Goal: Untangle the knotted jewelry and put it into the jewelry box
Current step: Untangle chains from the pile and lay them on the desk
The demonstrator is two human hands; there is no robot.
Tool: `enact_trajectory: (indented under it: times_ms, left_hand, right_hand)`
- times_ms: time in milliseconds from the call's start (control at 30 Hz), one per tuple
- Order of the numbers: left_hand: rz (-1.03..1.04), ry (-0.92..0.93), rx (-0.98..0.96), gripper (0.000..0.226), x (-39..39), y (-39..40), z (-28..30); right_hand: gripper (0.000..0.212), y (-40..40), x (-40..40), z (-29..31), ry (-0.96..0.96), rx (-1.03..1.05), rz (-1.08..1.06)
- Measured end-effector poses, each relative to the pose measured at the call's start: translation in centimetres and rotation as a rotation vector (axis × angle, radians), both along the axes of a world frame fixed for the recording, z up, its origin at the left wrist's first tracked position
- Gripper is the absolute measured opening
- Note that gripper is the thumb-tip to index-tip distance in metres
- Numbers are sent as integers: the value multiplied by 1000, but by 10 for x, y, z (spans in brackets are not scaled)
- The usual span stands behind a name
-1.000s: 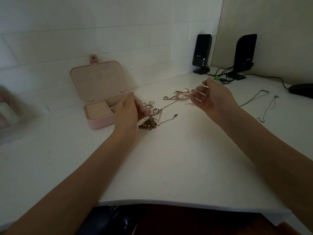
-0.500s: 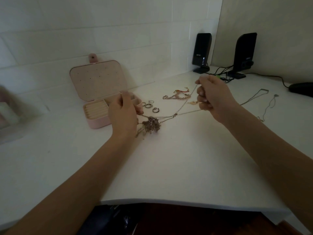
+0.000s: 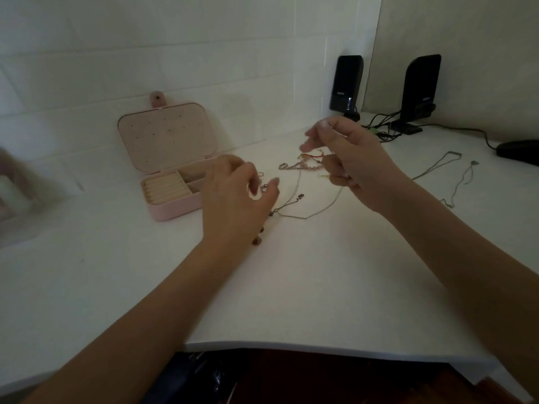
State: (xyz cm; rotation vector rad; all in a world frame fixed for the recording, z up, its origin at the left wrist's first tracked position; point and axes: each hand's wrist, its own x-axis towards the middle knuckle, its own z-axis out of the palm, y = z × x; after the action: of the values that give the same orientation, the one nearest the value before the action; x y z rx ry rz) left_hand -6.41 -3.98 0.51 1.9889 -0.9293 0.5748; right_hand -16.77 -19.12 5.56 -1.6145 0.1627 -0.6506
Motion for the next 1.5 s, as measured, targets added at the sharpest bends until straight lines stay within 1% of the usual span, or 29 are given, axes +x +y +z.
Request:
enact_trajectory:
  times_ms: [33, 67, 100, 133, 167, 200, 233, 267, 300, 367, 433, 533, 600, 667, 733, 767, 833, 900, 967, 1067, 1133, 1200, 1233, 1300, 1333, 1367, 1433, 1500]
  left_hand:
    - [-102, 26, -24, 25, -3, -1, 0]
    - [-216, 90, -45, 25, -6, -1, 1]
    - [-321, 190, -46, 32, -9, -2, 1]
    - [-403, 288, -25, 40, -11, -3, 1]
    - [-446, 345, 27, 42, -12, -4, 0]
    - [-467, 359, 85, 37, -13, -5, -1]
    - [-463, 338, 128, 25, -14, -5, -2]
    - [-450, 339, 124, 11, -14, -4, -2]
    - [-424, 363, 80, 7, -12, -4, -2]
    - [-329, 433, -20, 16, -9, -3, -2]
    - [-211, 428, -53, 15, -5, -2, 0]
    - [-23, 302, 110, 2, -4, 1, 4]
    - [35, 220, 189, 5, -5, 3, 5]
    - [51, 130, 205, 8, -4, 3, 5]
    - [38, 104, 156, 9, 0, 2, 4]
    - [18, 141, 77, 9, 3, 2, 4]
    - [-16, 284, -115, 11, 7, 4, 5]
    - [-57, 426, -255, 16, 10, 4, 7]
    - [-89, 608, -376, 24, 10, 3, 10]
    - [-61, 860, -478, 30, 12, 3, 17]
    - [-64, 912, -481, 31, 14, 3, 18]
    - [-86, 889, -456, 32, 13, 2, 17]
    - [-87, 841, -416, 30, 13, 1, 13]
    - [-76, 657, -281, 20, 14, -1, 7]
    - [-81, 566, -226, 19, 13, -1, 5]
    - [-91, 496, -185, 22, 11, 0, 4]
    - [-180, 430, -133, 31, 0, 1, 6]
    - [-346, 409, -88, 37, -8, -3, 5]
  right_hand:
    - [20, 3, 0, 0, -6, 4, 48]
    - [20, 5, 0, 0, -10, 4, 92]
    - [19, 6, 0, -1, -12, 3, 129]
    - [19, 8, 0, -2, -17, 2, 158]
    - [19, 9, -1, -2, -27, 1, 180]
    - [19, 10, -1, -2, -40, 1, 190]
    - [19, 9, 0, -2, -57, 5, 184]
    - [19, 9, 0, -2, -74, 16, 162]
    - [19, 7, 0, -1, -89, 33, 121]
    - [18, 1, -1, 0, -105, 64, 2]
    - [18, -3, -1, -1, -109, 62, -121]
    - [18, -4, 2, -5, -125, 45, -235]
    - [17, -3, 3, -5, -146, 60, -253]
    - [17, -3, 2, -3, -170, 74, -252]
    - [16, -4, 1, -1, -188, 80, -246]
    - [16, -4, 0, 0, -189, 80, -242]
    - [17, -5, -1, 1, -161, 72, -246]
    - [19, -7, -1, 0, -114, 62, -278]
    - [19, -9, 0, -1, -77, 65, -326]
    - [19, -15, -1, -2, -58, 130, -414]
    - [20, -19, -4, -1, -57, 180, -438]
    - [21, -21, -5, 0, -46, 191, -426]
    - [20, -21, -5, 1, -40, 177, -410]
    - [20, -19, -5, 2, -36, 130, -336]
    - [20, -16, -5, 3, -40, 108, -273]
    - [19, -13, -5, 5, -44, 86, -204]
    - [18, -5, -7, 8, -45, 41, -68]
    - [17, 6, -7, 10, -53, -8, 74]
